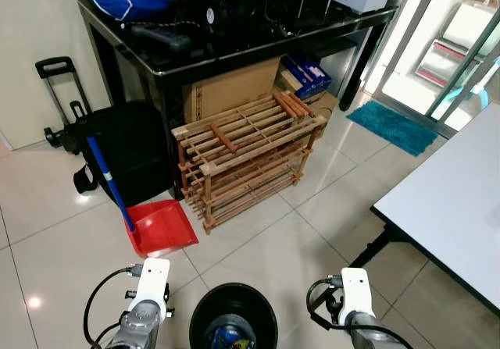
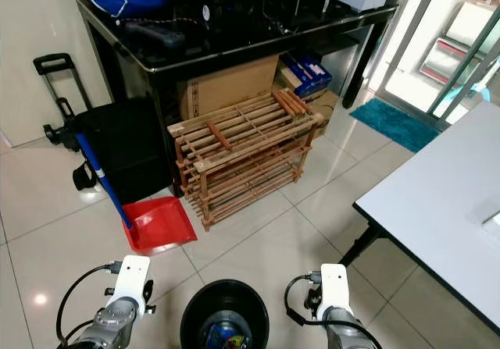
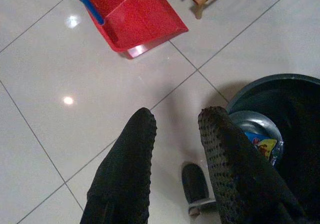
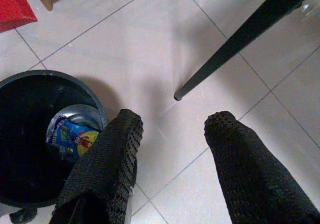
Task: Picking trash to rubbish bin
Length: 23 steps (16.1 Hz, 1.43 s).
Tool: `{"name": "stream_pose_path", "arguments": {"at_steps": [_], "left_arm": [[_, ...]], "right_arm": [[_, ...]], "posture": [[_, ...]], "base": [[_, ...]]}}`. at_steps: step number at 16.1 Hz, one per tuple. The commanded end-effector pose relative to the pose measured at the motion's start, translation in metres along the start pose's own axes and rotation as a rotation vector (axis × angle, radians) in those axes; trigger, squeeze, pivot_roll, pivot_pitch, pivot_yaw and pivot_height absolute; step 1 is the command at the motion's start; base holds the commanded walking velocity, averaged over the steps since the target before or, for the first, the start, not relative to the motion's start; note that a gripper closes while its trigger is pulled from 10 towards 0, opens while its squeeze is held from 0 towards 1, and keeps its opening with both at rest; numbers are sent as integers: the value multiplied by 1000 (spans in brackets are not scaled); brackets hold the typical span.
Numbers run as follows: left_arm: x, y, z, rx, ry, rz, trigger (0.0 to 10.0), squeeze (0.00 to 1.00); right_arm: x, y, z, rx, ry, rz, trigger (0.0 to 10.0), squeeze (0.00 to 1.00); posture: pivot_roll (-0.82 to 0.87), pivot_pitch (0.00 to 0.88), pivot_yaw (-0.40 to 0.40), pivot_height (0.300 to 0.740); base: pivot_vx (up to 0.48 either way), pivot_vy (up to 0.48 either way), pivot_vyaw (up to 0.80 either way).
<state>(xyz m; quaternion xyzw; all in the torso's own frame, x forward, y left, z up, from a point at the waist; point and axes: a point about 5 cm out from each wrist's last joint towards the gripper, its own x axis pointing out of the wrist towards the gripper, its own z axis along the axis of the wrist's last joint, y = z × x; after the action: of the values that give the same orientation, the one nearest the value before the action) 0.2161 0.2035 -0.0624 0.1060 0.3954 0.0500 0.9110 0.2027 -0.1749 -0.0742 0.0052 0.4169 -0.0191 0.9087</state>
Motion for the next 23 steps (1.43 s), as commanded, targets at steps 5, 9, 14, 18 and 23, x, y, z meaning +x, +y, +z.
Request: {"name": "stream_pose_path", "arguments": {"at_steps": [5,9,14,18,23], "left_arm": [[-1,-3,-6,-2,21,0,10000,0],[-1,-3,-5,7,19,-5,10000,0],[-1,-4,-6,5,20,-6,10000,0],[-2,-5,-8,5,23,-8,10000,0],[-3,-6,-10,16,27,-12,10000,0]], "right_arm": [[-1,-2,-2,-2,5,-2,10000,0],[-1,-2,-3,0,6,-1,10000,0],[-1,-3,-5,-2,12,2,10000,0],[-2,-3,-6,-3,14,7,10000,0],[-2,-2,-8,-11,18,15,10000,0]], "posture": [[32,0,-90,740],[31,0,-89,740],[30,0,-90,740],[29,0,-93,740],[29,0,-95,740]], "base": [[-274,0,0],[-280,0,0],[-272,0,0],[-269,0,0],[-216,0,0]]}}
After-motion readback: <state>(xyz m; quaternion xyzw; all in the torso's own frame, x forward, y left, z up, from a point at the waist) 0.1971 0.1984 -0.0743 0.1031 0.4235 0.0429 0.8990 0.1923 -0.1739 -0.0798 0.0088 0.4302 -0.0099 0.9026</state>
